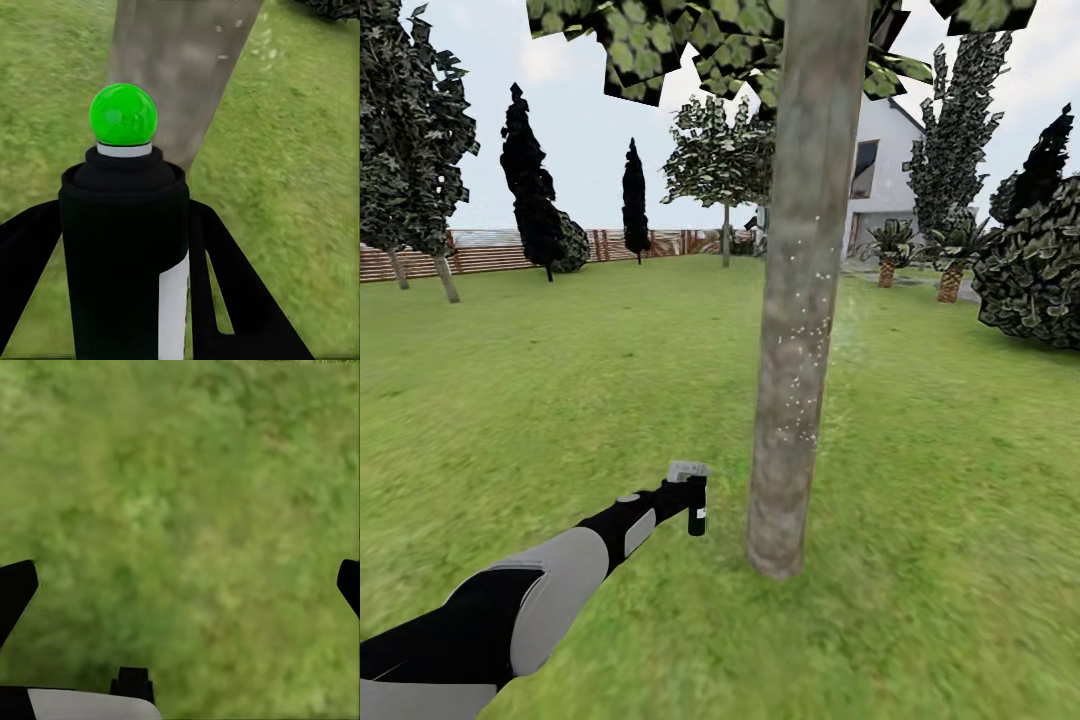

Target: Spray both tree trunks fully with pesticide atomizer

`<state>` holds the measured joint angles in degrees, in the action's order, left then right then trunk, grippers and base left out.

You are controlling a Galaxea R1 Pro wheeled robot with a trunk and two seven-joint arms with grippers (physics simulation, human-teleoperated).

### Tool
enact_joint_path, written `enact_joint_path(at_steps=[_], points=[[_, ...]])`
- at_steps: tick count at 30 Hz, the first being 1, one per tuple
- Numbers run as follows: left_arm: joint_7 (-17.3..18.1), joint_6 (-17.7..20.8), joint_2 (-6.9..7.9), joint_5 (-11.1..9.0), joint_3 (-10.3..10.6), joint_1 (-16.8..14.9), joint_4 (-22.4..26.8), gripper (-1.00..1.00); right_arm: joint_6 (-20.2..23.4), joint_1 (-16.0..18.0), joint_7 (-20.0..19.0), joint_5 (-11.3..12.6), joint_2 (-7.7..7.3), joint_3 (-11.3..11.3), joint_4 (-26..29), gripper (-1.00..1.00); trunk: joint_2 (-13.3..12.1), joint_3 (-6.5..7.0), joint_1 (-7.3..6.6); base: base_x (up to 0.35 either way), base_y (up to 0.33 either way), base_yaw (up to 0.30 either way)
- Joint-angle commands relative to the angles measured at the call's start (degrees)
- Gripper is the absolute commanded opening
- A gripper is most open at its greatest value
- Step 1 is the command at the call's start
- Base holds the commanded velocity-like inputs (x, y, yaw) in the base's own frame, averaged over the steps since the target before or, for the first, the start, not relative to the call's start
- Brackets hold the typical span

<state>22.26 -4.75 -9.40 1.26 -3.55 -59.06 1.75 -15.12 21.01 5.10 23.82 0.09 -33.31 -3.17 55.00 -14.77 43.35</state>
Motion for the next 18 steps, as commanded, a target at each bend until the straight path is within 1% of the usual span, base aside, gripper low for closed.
enact_joint_path(at_steps=[1,3,5,18], points=[[0.02,0.00,0.00,-0.03,-0.05,0.00,0.01,-1.00,0.00,0.00,0.00,0.00,0.00,0.00,0.00,1.00,0.00,0.00,0.00,0.069,0.350,-0.002],[0.04,0.02,0.00,-0.03,-0.05,0.00,0.01,-1.00,0.00,0.00,0.00,0.00,0.00,0.00,-0.01,1.00,0.00,0.00,0.00,0.102,0.350,-0.074],[0.00,0.02,0.00,-0.03,-0.05,0.00,0.01,-1.00,0.00,0.00,0.00,0.00,0.00,0.00,0.00,1.00,0.00,0.00,0.00,0.117,0.350,-0.187],[0.05,0.09,0.00,-0.03,-0.05,0.00,0.01,-1.00,0.00,0.00,0.00,0.00,0.00,0.00,0.01,1.00,0.00,0.00,0.00,0.139,0.330,-0.286]])
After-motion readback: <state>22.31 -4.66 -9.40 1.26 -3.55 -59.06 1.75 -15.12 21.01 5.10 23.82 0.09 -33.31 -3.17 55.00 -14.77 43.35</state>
